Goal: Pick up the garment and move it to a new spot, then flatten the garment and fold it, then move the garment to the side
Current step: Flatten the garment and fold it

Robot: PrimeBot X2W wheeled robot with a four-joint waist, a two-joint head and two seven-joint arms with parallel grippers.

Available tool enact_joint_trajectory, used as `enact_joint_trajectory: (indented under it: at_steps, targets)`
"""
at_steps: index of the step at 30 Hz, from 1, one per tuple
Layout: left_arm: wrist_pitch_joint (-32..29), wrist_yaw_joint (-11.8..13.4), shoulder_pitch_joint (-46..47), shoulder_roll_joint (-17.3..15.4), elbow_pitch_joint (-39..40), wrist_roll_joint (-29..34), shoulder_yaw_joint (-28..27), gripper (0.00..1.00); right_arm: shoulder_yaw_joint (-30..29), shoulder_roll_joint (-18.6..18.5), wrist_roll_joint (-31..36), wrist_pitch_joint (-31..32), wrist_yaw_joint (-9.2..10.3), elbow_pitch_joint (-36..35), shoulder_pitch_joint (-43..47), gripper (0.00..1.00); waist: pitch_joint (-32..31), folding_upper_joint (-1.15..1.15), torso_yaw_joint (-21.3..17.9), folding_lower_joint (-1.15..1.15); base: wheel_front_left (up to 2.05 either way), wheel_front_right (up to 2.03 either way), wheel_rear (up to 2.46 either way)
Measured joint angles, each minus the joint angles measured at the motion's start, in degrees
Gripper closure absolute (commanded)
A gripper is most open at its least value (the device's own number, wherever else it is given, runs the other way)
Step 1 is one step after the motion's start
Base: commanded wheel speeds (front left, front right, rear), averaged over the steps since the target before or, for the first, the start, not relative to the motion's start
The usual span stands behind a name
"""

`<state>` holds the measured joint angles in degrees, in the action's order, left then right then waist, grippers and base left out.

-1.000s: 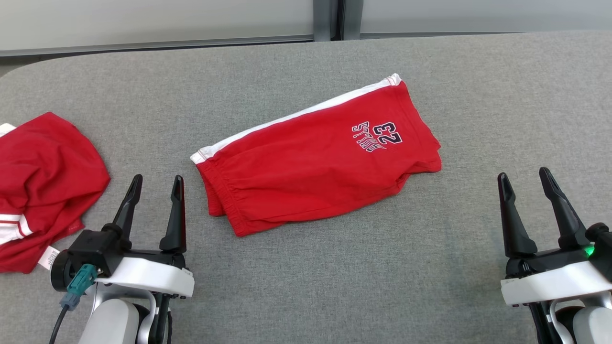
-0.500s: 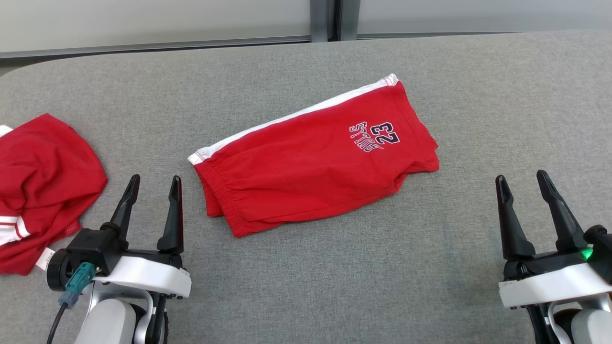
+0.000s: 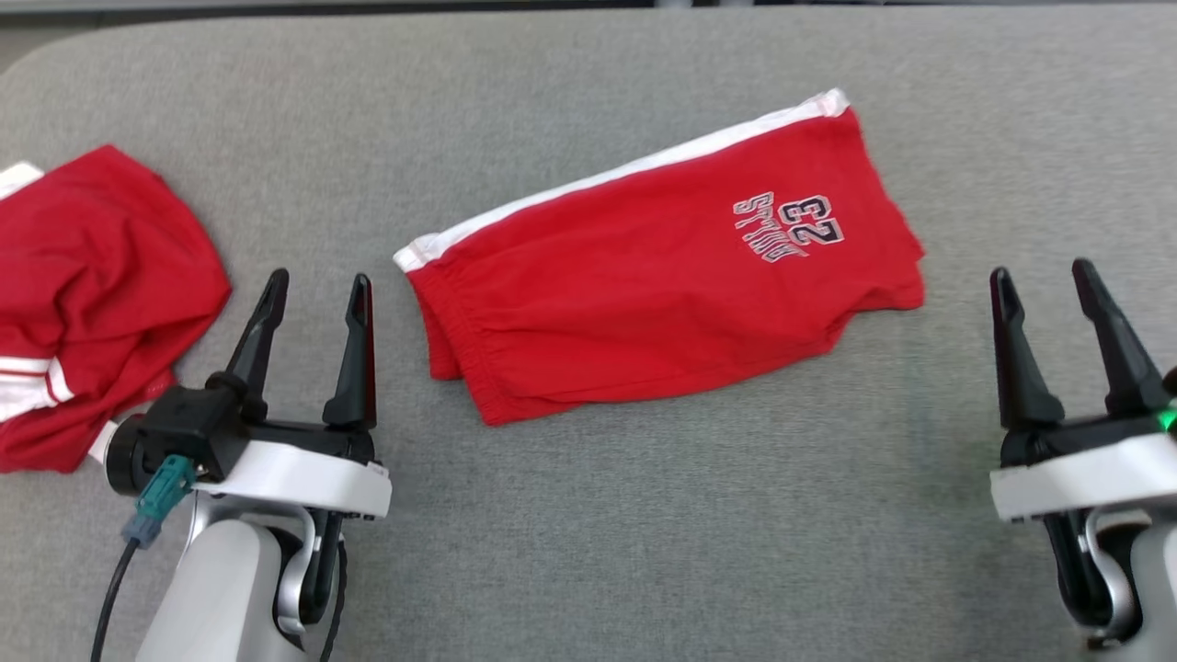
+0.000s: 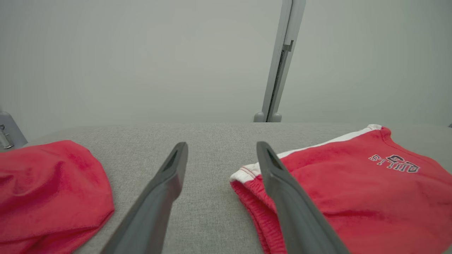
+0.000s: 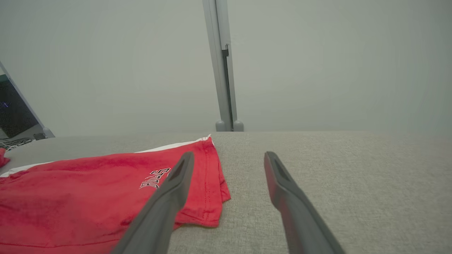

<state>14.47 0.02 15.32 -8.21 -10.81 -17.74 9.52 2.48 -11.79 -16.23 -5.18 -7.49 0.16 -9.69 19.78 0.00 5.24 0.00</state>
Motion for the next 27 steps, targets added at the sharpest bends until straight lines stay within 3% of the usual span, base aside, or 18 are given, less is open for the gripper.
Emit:
enact_joint_trajectory:
  at_steps: [11,16,17,19,27]
  targets:
    - [0.5,-1.6,4.9,2.7,-0.7,0.2,0.3,0.0,2.1,-2.9,-1.9,2.5,0.0,17.1,-12.9,0.0,7.3,0.0,6.1,0.0,0.0,0.0,0.0]
    - [0.6,-2.5,5.1,3.6,0.1,1.1,-0.1,0.0,3.7,-4.0,-3.7,4.2,0.04,20.9,-15.6,0.02,8.6,0.0,7.7,0.0,0.0,0.0,0.0]
    - [0.6,-2.6,5.1,3.7,0.3,1.2,-0.3,0.0,4.1,-4.2,-4.1,4.2,0.11,21.3,-16.1,0.53,8.6,0.0,7.8,0.0,0.0,0.0,0.0]
    - [0.6,-2.9,5.1,3.9,0.6,1.7,-0.6,0.0,4.4,-4.2,-5.1,4.3,0.11,21.7,-16.4,1.0,8.5,0.0,7.7,0.0,0.0,0.0,0.0]
    - [0.6,-3.6,3.3,4.2,2.5,3.2,-2.6,0.0,4.9,-0.1,-5.9,-0.6,0.09,20.7,-12.6,1.0,6.6,0.0,4.9,0.0,0.0,0.0,0.0]
